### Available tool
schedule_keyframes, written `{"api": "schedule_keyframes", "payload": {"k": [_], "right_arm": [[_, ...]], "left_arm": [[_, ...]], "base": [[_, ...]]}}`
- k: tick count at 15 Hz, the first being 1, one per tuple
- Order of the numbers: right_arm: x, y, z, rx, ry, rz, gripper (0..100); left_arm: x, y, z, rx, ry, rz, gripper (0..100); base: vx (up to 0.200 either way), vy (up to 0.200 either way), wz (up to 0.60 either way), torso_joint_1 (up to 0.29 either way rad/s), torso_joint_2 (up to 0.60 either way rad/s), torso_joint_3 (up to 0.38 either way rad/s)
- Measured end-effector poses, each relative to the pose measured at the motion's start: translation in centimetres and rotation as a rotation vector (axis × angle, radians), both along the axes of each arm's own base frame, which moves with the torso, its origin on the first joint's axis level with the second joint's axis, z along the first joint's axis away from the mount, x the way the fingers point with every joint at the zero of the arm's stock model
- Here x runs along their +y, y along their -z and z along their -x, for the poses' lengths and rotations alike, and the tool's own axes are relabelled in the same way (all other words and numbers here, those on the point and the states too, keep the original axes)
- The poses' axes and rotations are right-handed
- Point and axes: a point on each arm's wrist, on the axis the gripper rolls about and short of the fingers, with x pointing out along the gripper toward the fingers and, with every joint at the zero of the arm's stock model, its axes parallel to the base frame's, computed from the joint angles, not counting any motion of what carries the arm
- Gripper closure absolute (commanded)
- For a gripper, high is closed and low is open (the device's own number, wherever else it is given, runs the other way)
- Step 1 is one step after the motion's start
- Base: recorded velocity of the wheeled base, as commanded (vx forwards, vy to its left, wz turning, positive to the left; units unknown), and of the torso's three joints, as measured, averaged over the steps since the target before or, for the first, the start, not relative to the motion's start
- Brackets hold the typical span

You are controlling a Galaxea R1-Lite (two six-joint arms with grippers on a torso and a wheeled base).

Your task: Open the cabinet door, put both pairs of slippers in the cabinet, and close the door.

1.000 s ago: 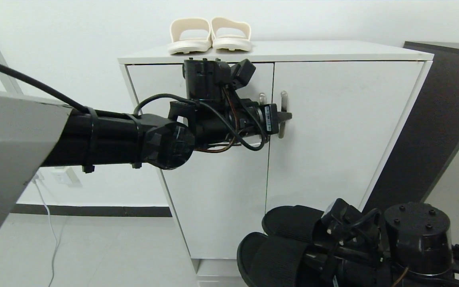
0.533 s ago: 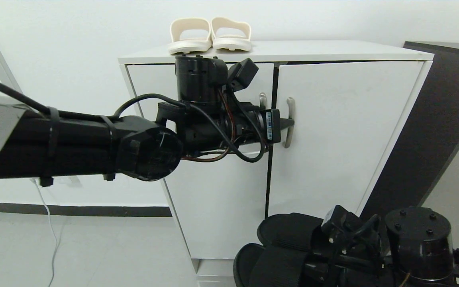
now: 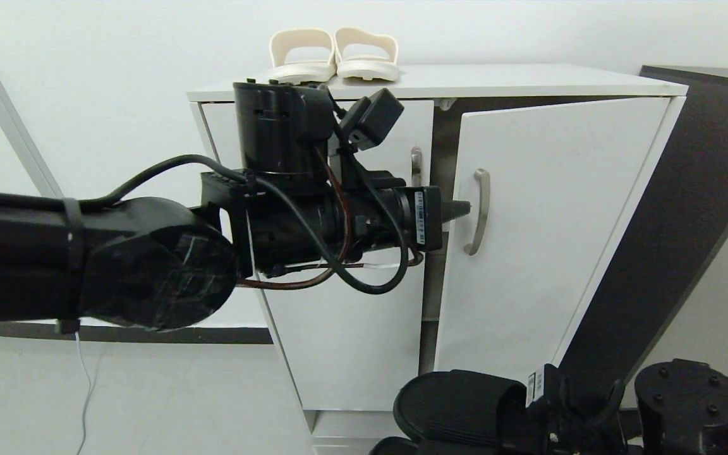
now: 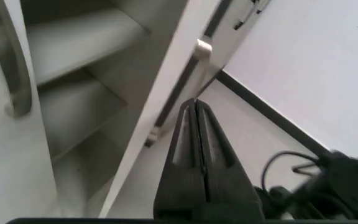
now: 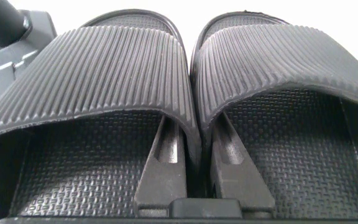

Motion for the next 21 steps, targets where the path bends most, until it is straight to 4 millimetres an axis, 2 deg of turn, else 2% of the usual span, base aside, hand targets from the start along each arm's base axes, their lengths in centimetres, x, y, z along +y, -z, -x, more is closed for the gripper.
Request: {"api": "schedule_keyframes", "payload": {"k": [3, 6, 9, 12, 21], "right_arm": [[0.1, 0.2, 0.1, 0.005, -0.006, 0.006, 100], [0.2, 0.2, 0.2, 0.004, -0.009, 0.01, 100], [0.2, 0.2, 0.3, -0.003, -0.012, 0.011, 100], [0.0, 0.0, 0.5, -0.016, -0.017, 0.008, 100], [-0.1, 0.2, 0.8, -0.046, -0.04, 0.03, 100]], "left_arm": [[1.6, -0.5, 1.2, -0.065, -0.01, 0.072, 100], [3.3, -0.5, 1.0, -0.03, -0.055, 0.123, 100], [4.0, -0.4, 0.5, -0.021, -0.084, 0.124, 100], [4.1, -0.2, -0.8, -0.022, -0.109, 0.123, 100], [2.0, 1.3, -4.3, -0.002, -0.121, 0.108, 100]], "base": [[0.0, 0.0, 0.0, 0.0, 0.0, 0.0], [0.0, 0.0, 0.0, 0.0, 0.0, 0.0], [0.0, 0.0, 0.0, 0.0, 0.0, 0.0], [0.0, 0.0, 0.0, 0.0, 0.0, 0.0], [0.0, 0.0, 0.0, 0.0, 0.0, 0.0]]}}
